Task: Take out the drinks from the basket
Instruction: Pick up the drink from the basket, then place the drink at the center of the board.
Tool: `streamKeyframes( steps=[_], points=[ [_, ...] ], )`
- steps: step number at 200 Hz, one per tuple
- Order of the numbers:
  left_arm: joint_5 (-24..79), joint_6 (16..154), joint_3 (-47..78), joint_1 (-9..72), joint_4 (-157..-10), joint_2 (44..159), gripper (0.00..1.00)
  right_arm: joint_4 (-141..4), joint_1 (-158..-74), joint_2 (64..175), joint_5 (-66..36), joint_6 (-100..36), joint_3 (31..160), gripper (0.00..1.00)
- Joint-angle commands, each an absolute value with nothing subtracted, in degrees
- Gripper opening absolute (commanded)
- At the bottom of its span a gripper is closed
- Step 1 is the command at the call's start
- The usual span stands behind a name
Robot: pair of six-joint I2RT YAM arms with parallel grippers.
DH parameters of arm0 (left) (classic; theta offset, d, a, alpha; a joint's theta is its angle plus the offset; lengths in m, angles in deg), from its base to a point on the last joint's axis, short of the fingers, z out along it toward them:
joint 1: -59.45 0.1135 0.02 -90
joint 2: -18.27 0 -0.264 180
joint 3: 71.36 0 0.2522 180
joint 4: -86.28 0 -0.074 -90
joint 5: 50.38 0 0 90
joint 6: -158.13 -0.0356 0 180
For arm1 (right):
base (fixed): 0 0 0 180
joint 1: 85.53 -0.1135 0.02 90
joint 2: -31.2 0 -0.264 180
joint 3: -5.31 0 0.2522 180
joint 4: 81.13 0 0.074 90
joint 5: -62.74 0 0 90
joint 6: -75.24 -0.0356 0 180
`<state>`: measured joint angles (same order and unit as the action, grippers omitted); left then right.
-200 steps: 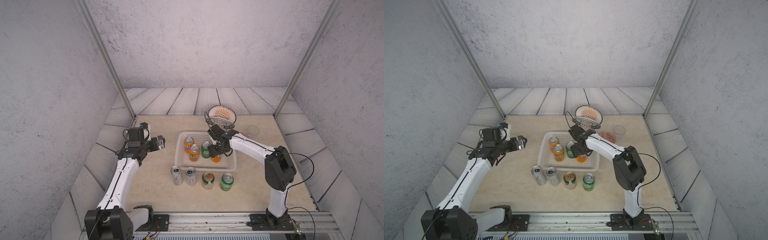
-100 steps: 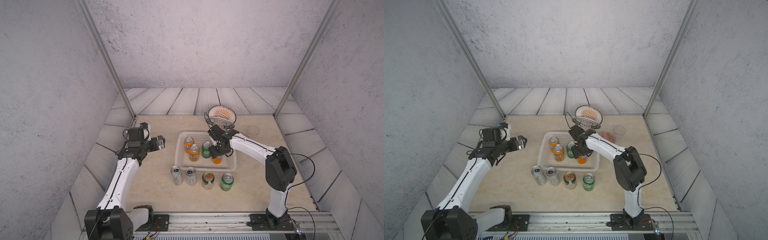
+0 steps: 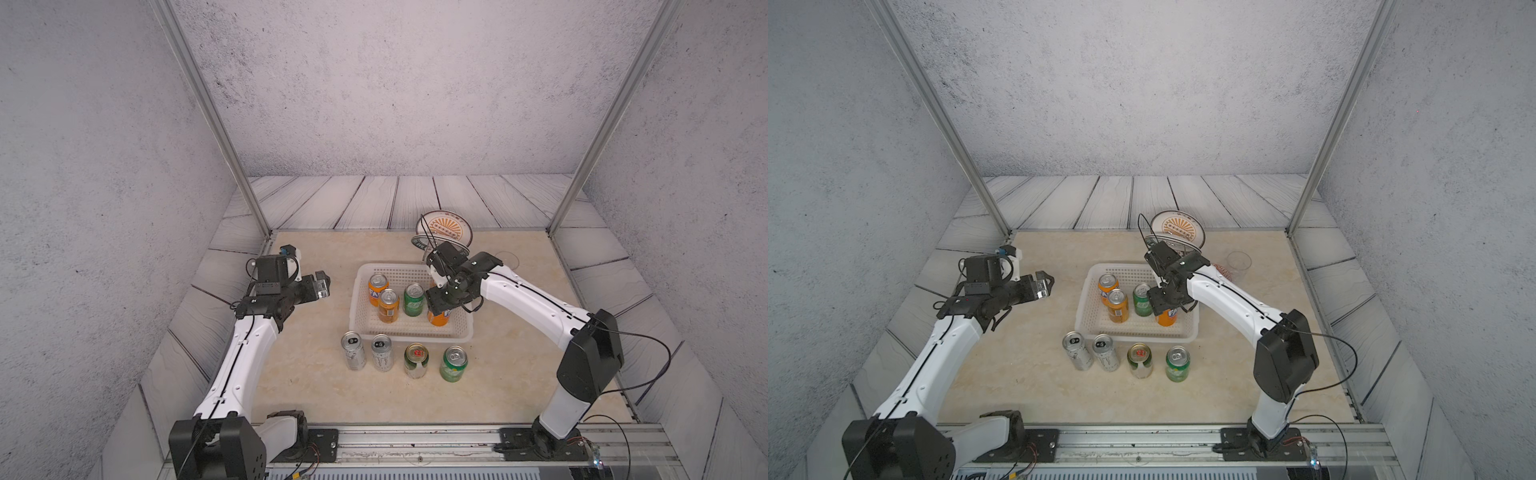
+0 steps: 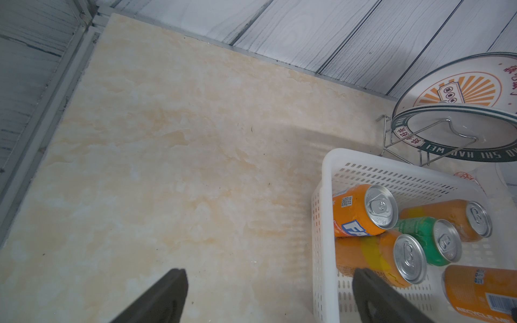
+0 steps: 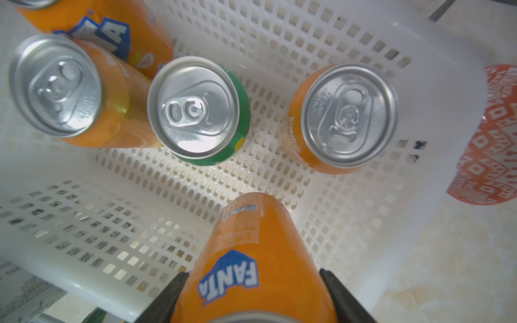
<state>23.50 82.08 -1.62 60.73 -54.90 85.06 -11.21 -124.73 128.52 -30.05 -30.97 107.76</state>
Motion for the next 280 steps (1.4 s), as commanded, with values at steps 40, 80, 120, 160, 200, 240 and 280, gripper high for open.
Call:
streamKeyframes(
  steps=[40,80,120,160,200,240,280],
  points=[
    [23.33,81.31,-0.56,61.23,-54.42,84.46,0.99,-5.91,-124.88,114.23,-33.12,-31.83,109.42,0.69],
    [23.19,81.31,-0.52,61.27,-54.40,84.50,0.99,-3.18,-124.84,107.80,-35.65,-32.64,108.59,0.69],
    [23.27,81.32,-0.48,61.26,-54.46,84.63,0.99,1.50,-124.93,103.93,-38.36,-33.61,108.81,0.69],
    [23.25,81.35,-0.53,61.24,-54.43,84.82,0.99,2.49,-124.82,99.11,-40.25,-36.03,104.59,0.69],
    [23.27,81.31,-0.52,61.24,-54.42,84.85,0.99,2.90,-124.83,93.67,-41.55,-39.10,97.41,0.69],
    [23.28,81.39,-0.48,61.26,-54.42,84.92,0.99,0.77,-124.86,88.19,-41.18,-42.73,88.54,0.68],
    [23.36,81.32,-0.49,61.30,-54.40,85.05,0.99,-2.50,-124.86,84.72,-40.63,-45.20,80.42,0.68]
  ],
)
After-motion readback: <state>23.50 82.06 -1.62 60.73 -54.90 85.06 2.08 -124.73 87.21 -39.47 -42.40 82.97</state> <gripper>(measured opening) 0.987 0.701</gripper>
